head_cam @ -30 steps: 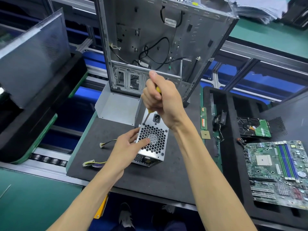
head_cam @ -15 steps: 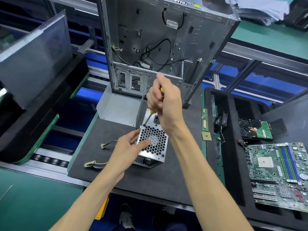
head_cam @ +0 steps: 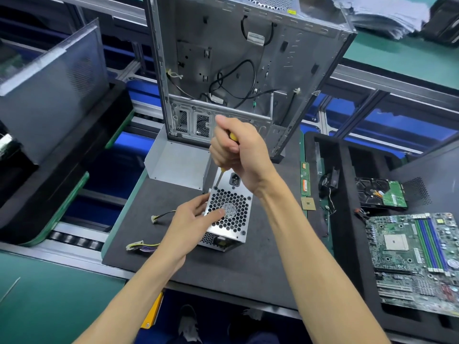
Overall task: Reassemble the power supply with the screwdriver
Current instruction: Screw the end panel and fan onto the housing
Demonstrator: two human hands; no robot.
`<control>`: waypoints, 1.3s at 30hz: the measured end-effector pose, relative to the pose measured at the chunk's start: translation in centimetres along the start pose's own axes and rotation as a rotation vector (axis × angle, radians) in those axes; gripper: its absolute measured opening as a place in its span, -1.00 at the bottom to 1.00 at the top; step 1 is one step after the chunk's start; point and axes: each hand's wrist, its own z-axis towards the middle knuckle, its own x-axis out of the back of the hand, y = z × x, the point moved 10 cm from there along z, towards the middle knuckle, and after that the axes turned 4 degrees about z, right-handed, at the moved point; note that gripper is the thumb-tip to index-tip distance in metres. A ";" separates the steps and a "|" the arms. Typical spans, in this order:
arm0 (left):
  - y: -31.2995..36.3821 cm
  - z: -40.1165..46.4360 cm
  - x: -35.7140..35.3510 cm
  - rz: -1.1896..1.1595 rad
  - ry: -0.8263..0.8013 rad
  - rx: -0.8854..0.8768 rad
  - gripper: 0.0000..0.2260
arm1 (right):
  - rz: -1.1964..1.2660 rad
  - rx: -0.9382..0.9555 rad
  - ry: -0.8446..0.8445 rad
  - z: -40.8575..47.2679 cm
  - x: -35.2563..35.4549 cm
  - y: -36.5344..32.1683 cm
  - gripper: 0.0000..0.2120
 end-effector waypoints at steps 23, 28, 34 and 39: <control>0.7 -0.4 -0.1 -0.001 0.014 -0.015 -0.55 | -0.144 -0.025 -0.329 -1.6 -1.7 -0.9 -0.64; 0.7 -0.5 -0.2 0.011 0.011 -0.017 -0.55 | -0.065 -0.059 -0.299 -1.0 -1.8 -0.7 -0.70; 0.5 -0.6 0.1 -0.003 0.017 -0.016 -0.62 | 0.074 0.084 0.085 -1.1 0.6 -0.5 -0.64; 0.6 -0.5 -0.3 -0.017 0.010 -0.015 -0.54 | -0.020 0.192 0.381 -2.3 1.6 -0.8 -0.69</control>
